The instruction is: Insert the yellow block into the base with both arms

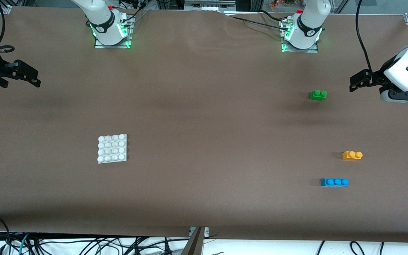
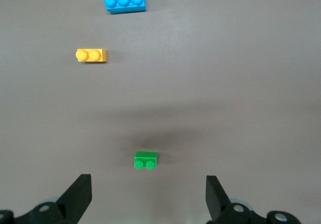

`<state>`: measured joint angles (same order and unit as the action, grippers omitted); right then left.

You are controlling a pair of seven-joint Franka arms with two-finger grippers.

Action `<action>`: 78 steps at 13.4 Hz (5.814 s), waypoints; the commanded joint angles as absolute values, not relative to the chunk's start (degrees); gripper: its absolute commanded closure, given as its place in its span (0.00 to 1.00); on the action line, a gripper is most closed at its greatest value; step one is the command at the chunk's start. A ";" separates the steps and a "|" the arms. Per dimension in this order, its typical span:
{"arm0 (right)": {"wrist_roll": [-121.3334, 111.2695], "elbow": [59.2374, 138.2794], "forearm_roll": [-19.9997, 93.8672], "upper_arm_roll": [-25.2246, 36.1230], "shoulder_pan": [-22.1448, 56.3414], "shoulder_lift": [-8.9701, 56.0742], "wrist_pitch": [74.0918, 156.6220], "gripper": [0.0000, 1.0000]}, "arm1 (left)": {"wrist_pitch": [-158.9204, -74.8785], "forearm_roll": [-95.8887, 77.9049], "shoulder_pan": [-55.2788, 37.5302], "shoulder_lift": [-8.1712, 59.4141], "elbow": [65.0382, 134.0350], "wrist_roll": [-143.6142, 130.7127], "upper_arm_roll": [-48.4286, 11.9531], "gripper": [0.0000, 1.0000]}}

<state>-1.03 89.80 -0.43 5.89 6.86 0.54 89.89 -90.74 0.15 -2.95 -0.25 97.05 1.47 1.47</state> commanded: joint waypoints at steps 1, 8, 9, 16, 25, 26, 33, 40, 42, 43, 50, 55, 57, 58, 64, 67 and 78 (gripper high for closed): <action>2.61 90.16 -1.14 5.36 6.77 -0.34 89.29 0.00 | -89.47 -0.35 -3.08 0.18 95.80 1.58 1.67 0.00; 2.11 88.33 -1.14 5.45 6.86 0.35 89.47 0.00 | -89.47 -0.35 -3.08 0.18 95.80 1.67 1.67 0.00; 2.02 88.24 -0.97 5.62 6.77 0.26 89.39 0.00 | -89.47 -0.35 -3.08 0.18 95.80 1.76 1.67 0.00; 1.93 87.98 -0.97 6.76 6.68 -0.17 88.95 0.00 | -89.47 -0.35 -3.08 0.18 95.80 1.85 1.58 0.00; -0.97 88.68 -0.88 6.50 7.03 0.62 88.33 0.00 | -89.47 -0.35 -3.16 0.18 95.80 1.85 1.58 0.00; -0.97 88.59 -0.88 6.42 7.03 0.53 87.98 0.00 | -89.47 -0.35 -3.08 0.18 95.80 1.85 1.50 0.00; -2.11 88.68 -0.70 5.72 7.64 0.79 87.72 0.00 | -89.47 -0.35 -3.16 0.18 95.80 1.93 1.49 0.00; -1.76 88.86 -0.88 5.63 7.91 1.05 87.63 0.00 | -89.38 -0.35 -3.08 0.18 95.80 2.02 1.49 0.00; -1.76 88.95 -0.97 5.63 7.91 1.05 87.63 0.00 | -89.38 -0.35 -3.08 0.18 95.80 2.02 1.58 0.00; -1.76 88.95 -0.97 5.63 7.91 1.05 87.63 0.00 | -89.38 -0.35 -3.08 0.18 95.80 2.02 1.58 0.00; -1.23 90.70 -1.06 5.71 7.91 0.97 87.80 0.00 | -89.30 -0.35 -3.08 0.18 95.80 2.02 1.67 0.00; -1.41 90.62 -0.88 5.71 7.82 1.05 87.89 0.00 | -89.30 -0.35 -3.08 0.18 95.80 2.02 1.76 0.00; -1.93 90.35 -0.97 5.71 7.82 1.32 87.80 0.00 | -89.30 -0.35 -3.08 0.18 95.80 2.02 1.76 0.00; -1.93 90.18 -0.97 5.80 7.74 1.58 87.89 0.00 | -89.30 -0.35 -3.08 0.18 95.80 2.02 1.76 0.00; -1.15 90.78 -0.97 5.28 8.35 2.20 88.93 0.00 | -89.30 -0.35 -3.08 0.18 95.80 1.93 1.58 0.00; -1.66 91.48 -1.06 4.75 8.09 2.02 89.82 0.00 | -89.30 -0.35 -3.08 0.18 95.80 1.93 1.58 0.00; -1.85 102.74 -1.14 4.83 7.91 -0.18 102.39 0.00 | -88.95 -0.35 -3.08 0.18 95.80 1.93 1.85 0.00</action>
